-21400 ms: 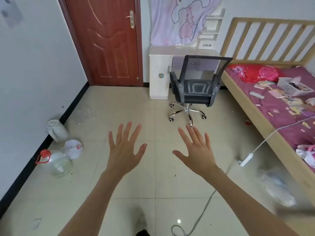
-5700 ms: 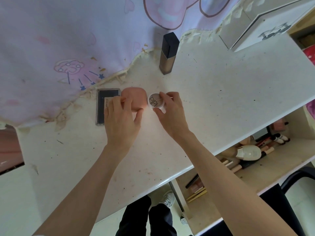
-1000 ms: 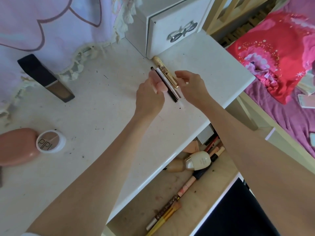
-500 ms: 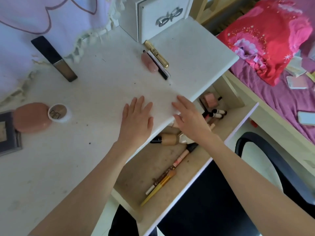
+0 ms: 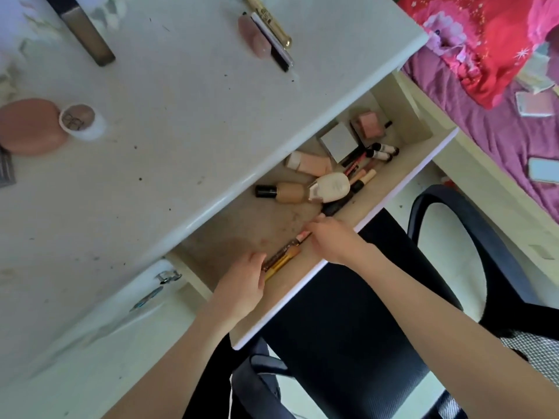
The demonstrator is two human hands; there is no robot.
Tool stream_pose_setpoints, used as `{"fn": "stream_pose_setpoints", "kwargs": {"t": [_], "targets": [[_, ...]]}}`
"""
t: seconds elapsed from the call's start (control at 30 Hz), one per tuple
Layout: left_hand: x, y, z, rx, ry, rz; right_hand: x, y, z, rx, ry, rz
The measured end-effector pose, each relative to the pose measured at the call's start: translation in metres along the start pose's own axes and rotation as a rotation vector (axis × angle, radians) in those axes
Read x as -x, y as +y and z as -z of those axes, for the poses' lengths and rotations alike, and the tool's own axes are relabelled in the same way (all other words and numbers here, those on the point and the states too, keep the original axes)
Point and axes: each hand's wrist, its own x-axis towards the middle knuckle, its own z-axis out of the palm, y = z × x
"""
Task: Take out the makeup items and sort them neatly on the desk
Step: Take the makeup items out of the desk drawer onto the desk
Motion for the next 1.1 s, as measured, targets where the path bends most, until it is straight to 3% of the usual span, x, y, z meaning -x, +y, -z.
{"fn": "stream_pose_setpoints", "kwargs": {"t": [0.1,0.57,1.1], "targets": [[-0.011,-0.013,-0.012,0.039,-0.162,0.122,-0.015,0.005,0.003,0.101,-0.042,-0.016],[-0.045,-0.006,-0.024,0.069,-0.439,0.222,-0.053,0.013,-0.009,0.391,-0.177,0.022],[-0.046,-0.016,-0.014,0.211,-0.479,0.256,-0.053,0.013,-0.017,0.016,-0.203,-0.043]]}}
